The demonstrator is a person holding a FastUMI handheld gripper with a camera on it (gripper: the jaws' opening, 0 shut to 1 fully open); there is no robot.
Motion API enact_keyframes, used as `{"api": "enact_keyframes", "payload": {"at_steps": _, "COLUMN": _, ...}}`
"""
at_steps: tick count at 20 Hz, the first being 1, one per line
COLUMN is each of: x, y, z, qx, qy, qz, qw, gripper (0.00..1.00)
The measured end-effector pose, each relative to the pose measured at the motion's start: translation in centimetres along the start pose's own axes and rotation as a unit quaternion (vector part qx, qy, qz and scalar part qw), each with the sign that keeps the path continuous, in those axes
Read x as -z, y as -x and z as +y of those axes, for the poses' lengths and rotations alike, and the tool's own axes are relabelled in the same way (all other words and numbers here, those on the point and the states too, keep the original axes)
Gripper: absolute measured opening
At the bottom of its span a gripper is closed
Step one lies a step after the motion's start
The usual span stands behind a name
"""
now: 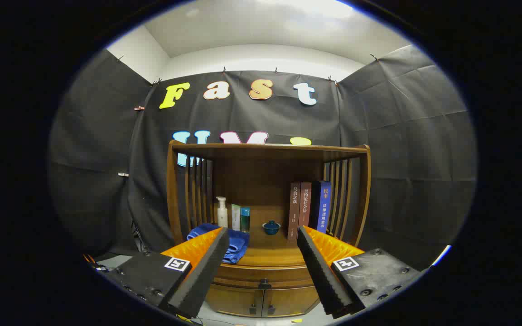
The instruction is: Pull open the drawer, take out the items inside it, and place them on the countertop above the cabinet.
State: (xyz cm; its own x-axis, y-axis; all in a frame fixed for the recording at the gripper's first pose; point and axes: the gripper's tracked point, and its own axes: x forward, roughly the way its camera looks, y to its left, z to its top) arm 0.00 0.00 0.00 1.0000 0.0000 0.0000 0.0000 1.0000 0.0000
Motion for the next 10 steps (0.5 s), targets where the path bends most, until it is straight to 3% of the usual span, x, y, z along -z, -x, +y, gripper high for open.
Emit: {"api": "enact_keyframes", "payload": {"at_steps": 10, "x": 0.12, "y": -0.63, "z": -1.15, "qx": 0.013, "qy": 0.020, "qz": 0.013, "qw": 1.000, "gripper": 0.99}}
